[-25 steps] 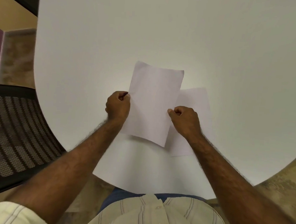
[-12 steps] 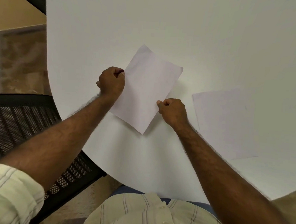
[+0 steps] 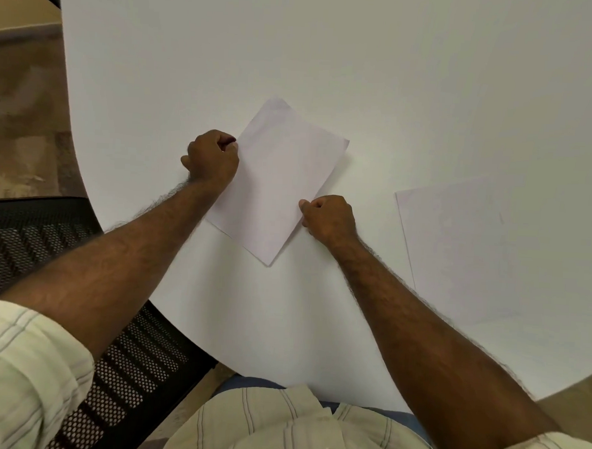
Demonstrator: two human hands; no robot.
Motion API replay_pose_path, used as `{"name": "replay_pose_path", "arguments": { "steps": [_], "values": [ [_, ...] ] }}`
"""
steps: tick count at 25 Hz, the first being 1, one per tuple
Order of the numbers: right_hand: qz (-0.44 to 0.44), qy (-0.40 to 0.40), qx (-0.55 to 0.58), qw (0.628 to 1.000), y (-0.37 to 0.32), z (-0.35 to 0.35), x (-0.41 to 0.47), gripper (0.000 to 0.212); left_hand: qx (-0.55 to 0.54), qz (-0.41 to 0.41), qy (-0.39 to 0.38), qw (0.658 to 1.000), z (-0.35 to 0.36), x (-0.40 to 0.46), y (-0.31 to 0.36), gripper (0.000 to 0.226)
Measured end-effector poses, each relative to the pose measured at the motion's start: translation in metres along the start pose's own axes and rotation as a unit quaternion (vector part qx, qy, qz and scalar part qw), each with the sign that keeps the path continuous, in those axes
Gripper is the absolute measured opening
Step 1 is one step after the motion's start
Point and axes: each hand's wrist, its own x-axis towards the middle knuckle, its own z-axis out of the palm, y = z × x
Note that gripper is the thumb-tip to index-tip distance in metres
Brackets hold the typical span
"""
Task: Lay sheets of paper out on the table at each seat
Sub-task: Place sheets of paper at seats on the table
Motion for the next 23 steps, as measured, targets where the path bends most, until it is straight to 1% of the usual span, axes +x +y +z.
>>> {"name": "replay_pose_path", "arguments": {
  "steps": [5,11,14,17,20,23],
  "values": [
    [0.024,-0.009,0.008,1.0,0.005,0.003,0.003,0.05,-0.008,-0.013,-0.016,1.0,0.01,0.006,-0.009,0.024],
    [0.017,-0.002,0.001,1.0,0.025,-0.013,-0.007,0.048,0.006,0.012,-0.005,1.0,0.011,0.005,-0.008,0.031],
    [0.011,0.027,0.015,0.999,0.043,-0.035,-0.015,0.043,0.022,0.042,0.015,0.999,0.016,-0.004,-0.005,0.03],
    [0.02,0.053,0.031,0.998,0.07,-0.062,-0.022,0.032,0.018,0.075,0.042,0.996,0.023,-0.024,0.007,0.03],
    [0.027,0.094,0.037,0.994,0.104,-0.096,-0.03,0.029,-0.031,0.118,0.044,0.992,0.032,-0.057,0.028,0.031],
    [0.03,0.141,0.026,0.989,0.141,-0.13,-0.038,0.028,-0.081,0.141,0.033,0.986,0.048,-0.1,0.052,0.03]
  ]
}}
